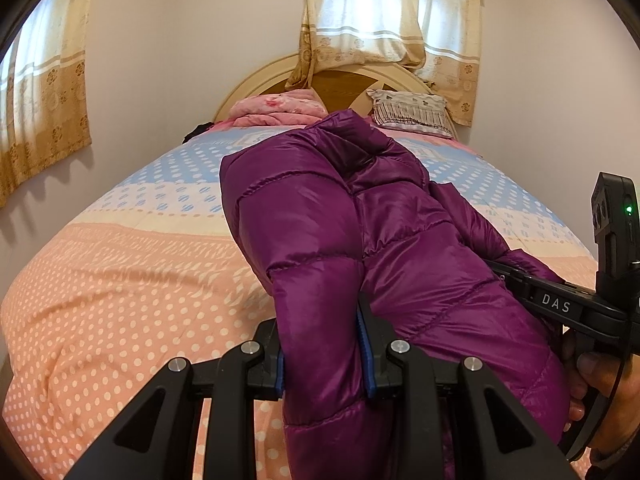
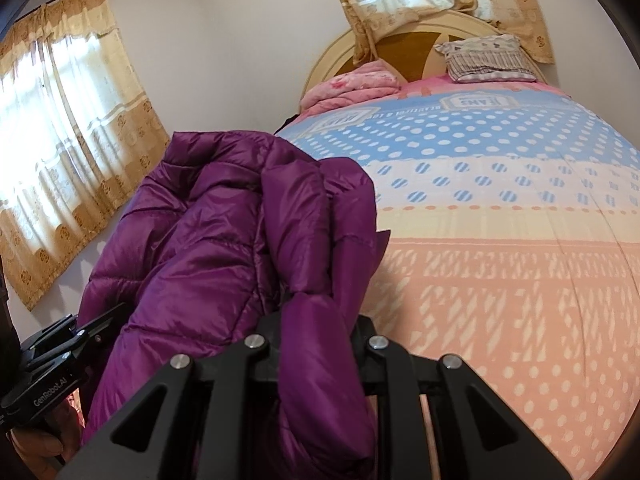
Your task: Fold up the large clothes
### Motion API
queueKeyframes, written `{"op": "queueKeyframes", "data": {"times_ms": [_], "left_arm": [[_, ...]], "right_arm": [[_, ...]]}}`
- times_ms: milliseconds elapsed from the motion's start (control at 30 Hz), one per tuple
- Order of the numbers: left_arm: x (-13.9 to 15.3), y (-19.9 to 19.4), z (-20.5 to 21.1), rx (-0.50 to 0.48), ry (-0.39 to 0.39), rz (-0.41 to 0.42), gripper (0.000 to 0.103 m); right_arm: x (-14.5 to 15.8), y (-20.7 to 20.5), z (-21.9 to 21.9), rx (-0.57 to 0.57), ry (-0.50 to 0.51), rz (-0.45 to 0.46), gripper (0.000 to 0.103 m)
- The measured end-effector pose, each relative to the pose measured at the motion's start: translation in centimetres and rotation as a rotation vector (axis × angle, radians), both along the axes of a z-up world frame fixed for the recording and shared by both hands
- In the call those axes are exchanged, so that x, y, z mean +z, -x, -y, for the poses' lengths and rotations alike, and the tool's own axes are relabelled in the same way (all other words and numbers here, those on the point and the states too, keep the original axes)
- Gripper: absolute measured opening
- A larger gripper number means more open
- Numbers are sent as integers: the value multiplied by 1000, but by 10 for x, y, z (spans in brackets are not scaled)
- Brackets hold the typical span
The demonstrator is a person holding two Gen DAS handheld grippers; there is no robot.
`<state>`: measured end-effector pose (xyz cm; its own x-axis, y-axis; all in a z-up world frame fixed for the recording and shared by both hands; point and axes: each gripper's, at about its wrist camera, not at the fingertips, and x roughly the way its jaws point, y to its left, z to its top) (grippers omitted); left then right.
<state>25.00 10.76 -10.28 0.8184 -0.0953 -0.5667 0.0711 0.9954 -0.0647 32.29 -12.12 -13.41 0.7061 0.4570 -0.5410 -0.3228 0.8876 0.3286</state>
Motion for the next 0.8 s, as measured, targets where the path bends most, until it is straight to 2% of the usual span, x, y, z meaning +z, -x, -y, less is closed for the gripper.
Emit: {"op": "queueKeyframes", "data": {"times_ms": [333,800], "left_arm": [[-9,3,-14,20,18,-18,28],[-48,-4,-26,32,31,-88,28]], "right_arm": [[-5,-3,-17,20,20,-15,21],[-30,-11,-35,34,67,-78,21]]}}
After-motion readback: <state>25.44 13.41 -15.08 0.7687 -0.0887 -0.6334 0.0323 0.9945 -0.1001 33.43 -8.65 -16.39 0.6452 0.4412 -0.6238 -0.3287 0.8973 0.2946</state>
